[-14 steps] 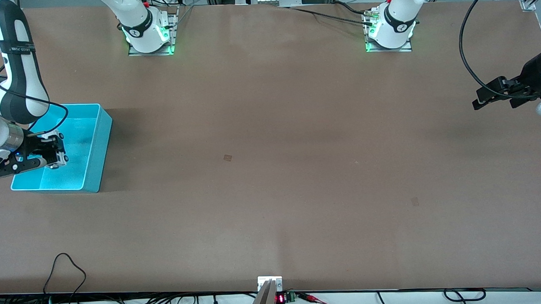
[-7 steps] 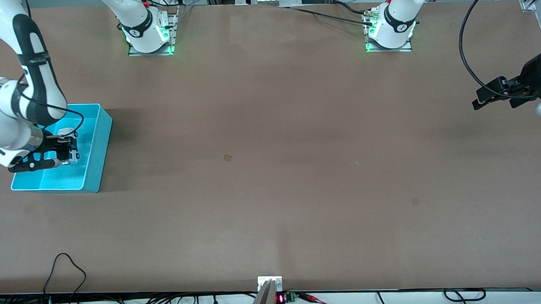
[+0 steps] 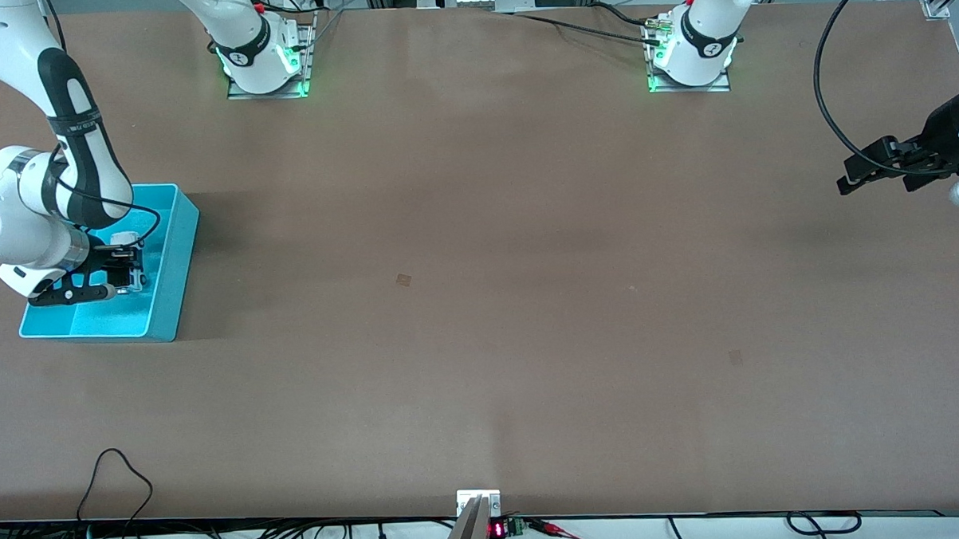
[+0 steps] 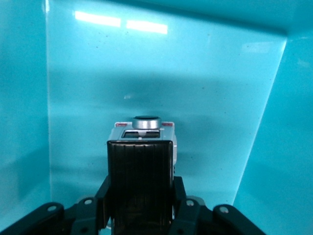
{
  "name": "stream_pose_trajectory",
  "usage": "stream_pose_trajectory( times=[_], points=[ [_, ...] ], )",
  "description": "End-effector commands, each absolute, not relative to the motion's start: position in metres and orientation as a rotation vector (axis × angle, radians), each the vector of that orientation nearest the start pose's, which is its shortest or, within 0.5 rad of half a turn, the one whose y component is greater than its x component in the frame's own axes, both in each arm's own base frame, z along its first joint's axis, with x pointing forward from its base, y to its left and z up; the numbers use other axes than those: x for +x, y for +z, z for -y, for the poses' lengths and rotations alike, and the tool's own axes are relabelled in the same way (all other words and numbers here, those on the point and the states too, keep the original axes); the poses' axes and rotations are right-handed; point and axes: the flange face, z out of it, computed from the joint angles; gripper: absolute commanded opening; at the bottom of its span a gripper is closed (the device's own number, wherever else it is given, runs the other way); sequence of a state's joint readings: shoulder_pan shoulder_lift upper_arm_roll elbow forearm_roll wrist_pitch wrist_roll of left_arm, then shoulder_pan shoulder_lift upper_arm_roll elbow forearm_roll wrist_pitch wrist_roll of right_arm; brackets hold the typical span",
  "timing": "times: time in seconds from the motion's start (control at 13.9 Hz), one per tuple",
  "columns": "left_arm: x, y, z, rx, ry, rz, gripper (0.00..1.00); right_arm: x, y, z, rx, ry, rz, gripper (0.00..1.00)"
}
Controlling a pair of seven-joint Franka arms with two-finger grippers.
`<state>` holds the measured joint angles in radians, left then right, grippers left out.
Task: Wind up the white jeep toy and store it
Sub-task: 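Lower the jeep into the bin and open the right gripper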
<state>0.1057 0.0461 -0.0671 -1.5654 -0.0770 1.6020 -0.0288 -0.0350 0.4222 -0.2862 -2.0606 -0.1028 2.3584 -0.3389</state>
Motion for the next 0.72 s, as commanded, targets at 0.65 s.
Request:
stream_pose_trajectory(
  times=[0.65],
  points=[
    [0.5666,0.6068,-0.0175,-3.198,0.014,0.103,1.0,0.5468,0.2201,0.1878,-3.281,0.296,0.091,0.26]
  ],
)
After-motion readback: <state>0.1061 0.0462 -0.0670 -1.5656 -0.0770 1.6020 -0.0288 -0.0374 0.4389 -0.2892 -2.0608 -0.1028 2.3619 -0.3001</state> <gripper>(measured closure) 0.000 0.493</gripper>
